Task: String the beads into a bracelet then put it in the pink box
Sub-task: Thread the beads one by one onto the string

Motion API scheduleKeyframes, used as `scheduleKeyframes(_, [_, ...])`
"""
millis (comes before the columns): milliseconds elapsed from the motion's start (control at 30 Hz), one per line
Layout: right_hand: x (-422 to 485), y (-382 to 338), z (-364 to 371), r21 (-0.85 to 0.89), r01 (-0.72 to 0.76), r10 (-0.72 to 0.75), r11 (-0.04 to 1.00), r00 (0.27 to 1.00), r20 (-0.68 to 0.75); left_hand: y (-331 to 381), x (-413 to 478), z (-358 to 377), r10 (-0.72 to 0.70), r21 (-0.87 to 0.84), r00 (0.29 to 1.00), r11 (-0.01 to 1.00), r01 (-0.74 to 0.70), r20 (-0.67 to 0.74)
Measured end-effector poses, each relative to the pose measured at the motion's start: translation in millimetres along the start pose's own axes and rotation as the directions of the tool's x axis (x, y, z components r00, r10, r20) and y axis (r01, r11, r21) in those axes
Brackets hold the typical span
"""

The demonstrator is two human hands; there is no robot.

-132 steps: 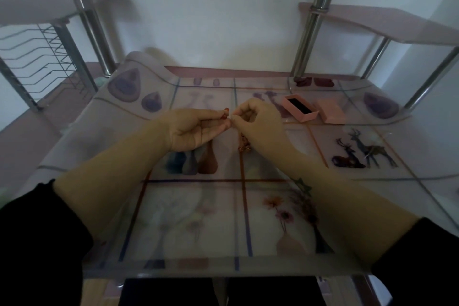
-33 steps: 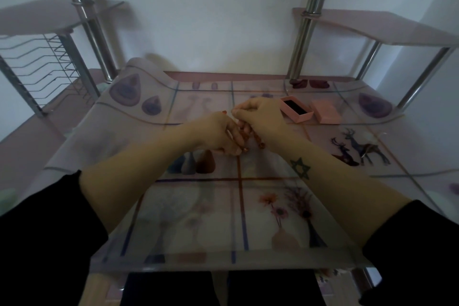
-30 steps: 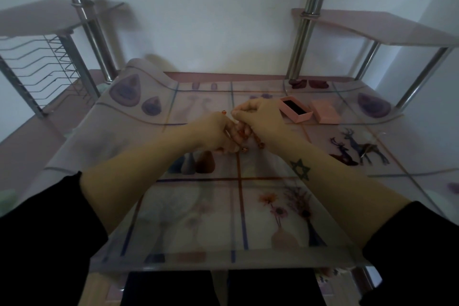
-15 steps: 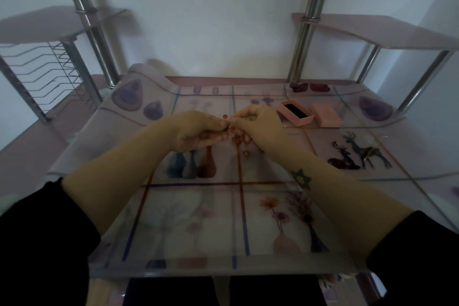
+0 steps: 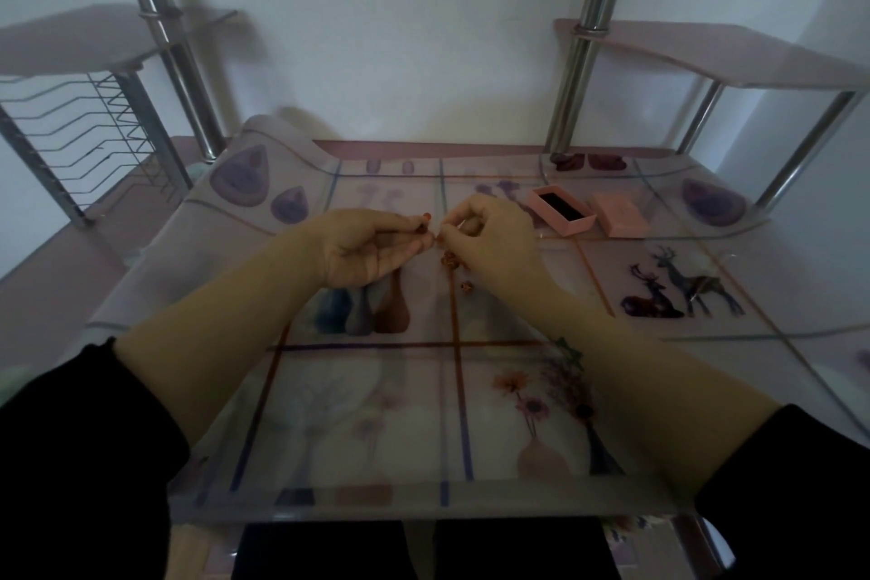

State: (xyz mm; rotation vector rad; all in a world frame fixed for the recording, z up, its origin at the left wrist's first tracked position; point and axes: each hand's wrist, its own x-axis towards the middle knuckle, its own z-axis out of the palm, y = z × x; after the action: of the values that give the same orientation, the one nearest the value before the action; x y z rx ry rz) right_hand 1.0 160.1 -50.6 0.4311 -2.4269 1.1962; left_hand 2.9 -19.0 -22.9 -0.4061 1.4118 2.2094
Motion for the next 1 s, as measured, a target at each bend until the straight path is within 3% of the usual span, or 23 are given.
scheduleKeyframes(567, [-1.4,2.5,3.5,-0.086,0.041,-0.044,0.995,0.999,-0.029,-3.8,0.8,-0.1,-0.016,0.001,1.0,1.0,0.016,0.016])
scheduleKeyframes(1000, [-2.1,-2.8,1.2,-0.074,0.031,-0.025,0.997,0.997,0.073,-8.6,1.7,2.0,-0.012,0.004,0.999,1.0,0.011,0.034])
